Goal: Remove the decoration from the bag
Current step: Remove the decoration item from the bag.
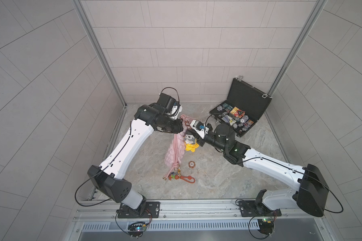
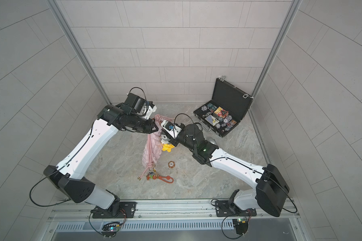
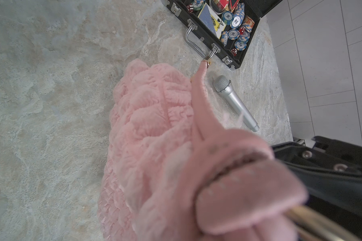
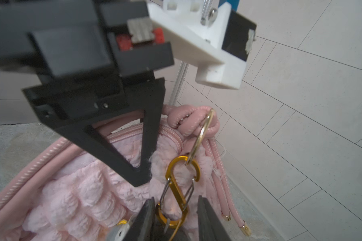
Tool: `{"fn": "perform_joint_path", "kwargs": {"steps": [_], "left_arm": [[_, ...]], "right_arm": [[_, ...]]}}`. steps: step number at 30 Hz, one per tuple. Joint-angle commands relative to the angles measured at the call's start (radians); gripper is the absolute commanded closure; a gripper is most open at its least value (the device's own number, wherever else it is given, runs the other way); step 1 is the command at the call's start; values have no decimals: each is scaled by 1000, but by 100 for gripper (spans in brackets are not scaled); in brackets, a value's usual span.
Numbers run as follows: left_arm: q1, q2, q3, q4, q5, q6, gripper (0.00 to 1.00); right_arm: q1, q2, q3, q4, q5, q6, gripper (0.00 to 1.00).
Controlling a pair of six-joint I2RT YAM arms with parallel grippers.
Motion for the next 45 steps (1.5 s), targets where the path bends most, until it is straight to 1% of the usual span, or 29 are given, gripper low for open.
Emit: {"fn": "perform_joint_path", "kwargs": {"steps": [1,8,12,15,20,24,27,32,34,35,45], "left_arm": [[5,3,27,13,32,-19,100],[5,14,24,13,42,-16,100],[4,14,25,13,49,-12,100],[4,16,25,13,53,-11,100],[5,18,26,7,64,-4,100],[4,18,26,0,72,21,100],[5,21,28,-8,75,30,100],[5,27,27,-20,76,44,100],[5,30,28,-29,80,58,100],[5,31,29,-32,81,64,100],[4,37,27,-60,46,97,100]], "right_arm": [[10,8,24,39,38,-16,69],[18,23,42,20,58,-44,71],[19,29,48,6,63,-56,74],[19,34,52,-8,63,-64,78],[19,32,49,-14,80,-73,81],[16,32,43,-15,58,-54,79],[11,33,48,-25,39,-45,81],[6,28,45,-27,8,-51,91],[6,24,43,-25,-14,-57,99],[6,22,41,-21,-25,-59,100],[6,1,53,-53,-71,-72,100]]}}
